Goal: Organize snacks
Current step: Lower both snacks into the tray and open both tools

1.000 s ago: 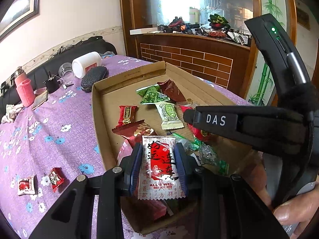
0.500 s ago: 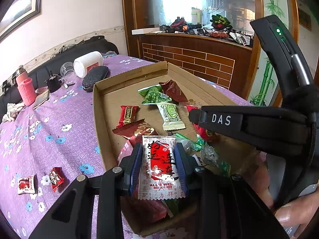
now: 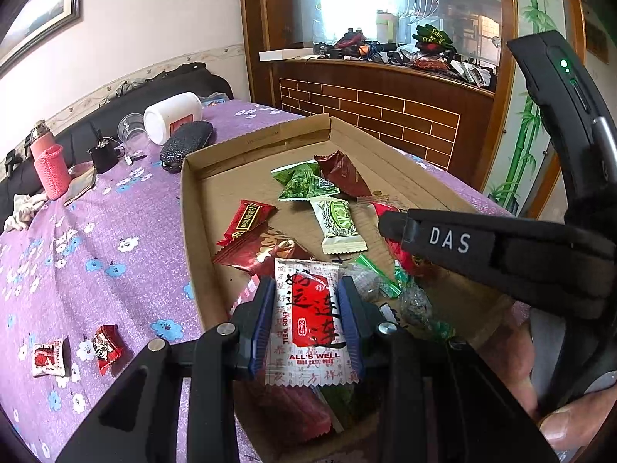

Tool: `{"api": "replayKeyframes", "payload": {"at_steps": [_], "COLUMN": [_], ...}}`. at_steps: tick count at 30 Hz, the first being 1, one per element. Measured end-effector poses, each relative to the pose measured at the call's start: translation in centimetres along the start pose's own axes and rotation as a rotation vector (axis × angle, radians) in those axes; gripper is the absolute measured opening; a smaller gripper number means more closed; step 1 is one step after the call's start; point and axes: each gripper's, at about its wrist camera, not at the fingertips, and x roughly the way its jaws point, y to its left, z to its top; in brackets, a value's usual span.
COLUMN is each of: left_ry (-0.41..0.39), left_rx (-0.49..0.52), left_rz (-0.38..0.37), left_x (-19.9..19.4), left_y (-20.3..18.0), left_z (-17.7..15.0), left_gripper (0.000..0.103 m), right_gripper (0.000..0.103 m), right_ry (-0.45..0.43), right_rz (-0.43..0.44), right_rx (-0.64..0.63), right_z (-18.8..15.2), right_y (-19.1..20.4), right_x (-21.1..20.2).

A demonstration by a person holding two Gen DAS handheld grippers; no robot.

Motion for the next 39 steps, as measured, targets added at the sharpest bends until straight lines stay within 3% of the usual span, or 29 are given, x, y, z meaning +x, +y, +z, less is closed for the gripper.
{"api": "replayKeyframes", "payload": {"at_steps": [28,39], "left_ry": [0.001,-0.005], "left_rx": [0.008,0.009], "left_rz": [0.003,0.007], "left_x": [0.1,-0.09], "left_y": [-0.27,-0.41], "left_z": [-0.06,-0.11], "left_gripper": [0.034,0.043], "right_gripper": [0.021,0.021], "right_ry": [0.004,0.003], "right_rz": [0.003,0.007], "right_rx": [-0.024,-0.02], "right_z": [-0.27,-0.21], "right_y": [0.62,0.59], "right_x": [0.0,-0.1]}}
